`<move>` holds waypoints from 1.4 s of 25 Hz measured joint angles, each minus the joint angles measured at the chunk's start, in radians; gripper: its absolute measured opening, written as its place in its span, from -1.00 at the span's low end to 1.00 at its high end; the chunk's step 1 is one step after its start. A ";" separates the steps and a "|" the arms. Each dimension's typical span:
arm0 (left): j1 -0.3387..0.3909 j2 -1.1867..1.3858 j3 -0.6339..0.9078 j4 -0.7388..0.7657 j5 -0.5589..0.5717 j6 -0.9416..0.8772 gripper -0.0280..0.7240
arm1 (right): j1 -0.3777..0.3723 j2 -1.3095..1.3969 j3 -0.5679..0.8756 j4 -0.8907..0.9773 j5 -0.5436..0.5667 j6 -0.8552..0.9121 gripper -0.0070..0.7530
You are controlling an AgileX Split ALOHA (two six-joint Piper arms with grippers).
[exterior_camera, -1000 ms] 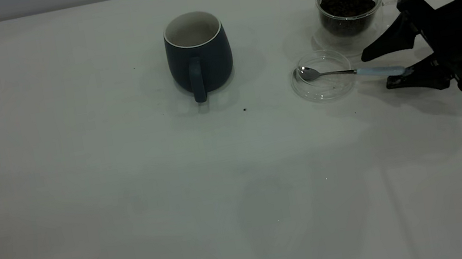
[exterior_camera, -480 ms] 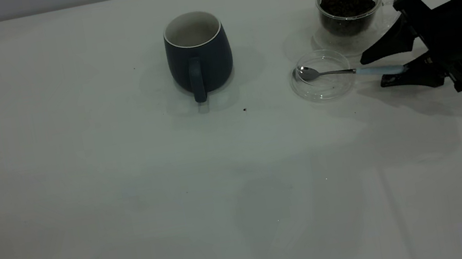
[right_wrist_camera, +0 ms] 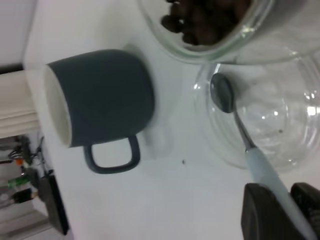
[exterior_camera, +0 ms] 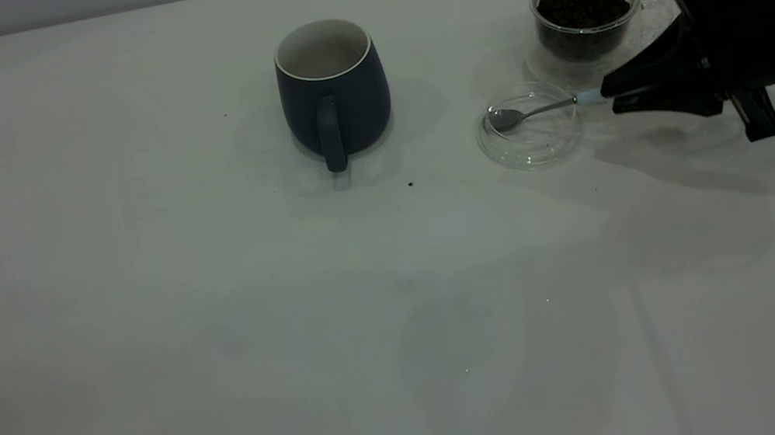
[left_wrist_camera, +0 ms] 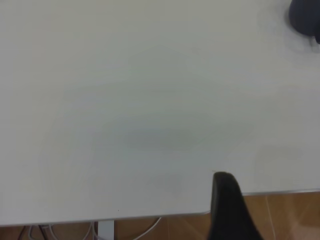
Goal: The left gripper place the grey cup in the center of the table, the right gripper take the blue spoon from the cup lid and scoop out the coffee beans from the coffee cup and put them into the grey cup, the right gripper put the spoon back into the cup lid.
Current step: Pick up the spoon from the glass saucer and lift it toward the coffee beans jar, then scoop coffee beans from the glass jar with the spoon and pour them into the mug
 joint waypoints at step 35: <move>0.000 0.000 0.000 0.000 0.000 0.000 0.39 | -0.045 -0.324 -0.061 -0.252 -0.303 -0.132 -0.69</move>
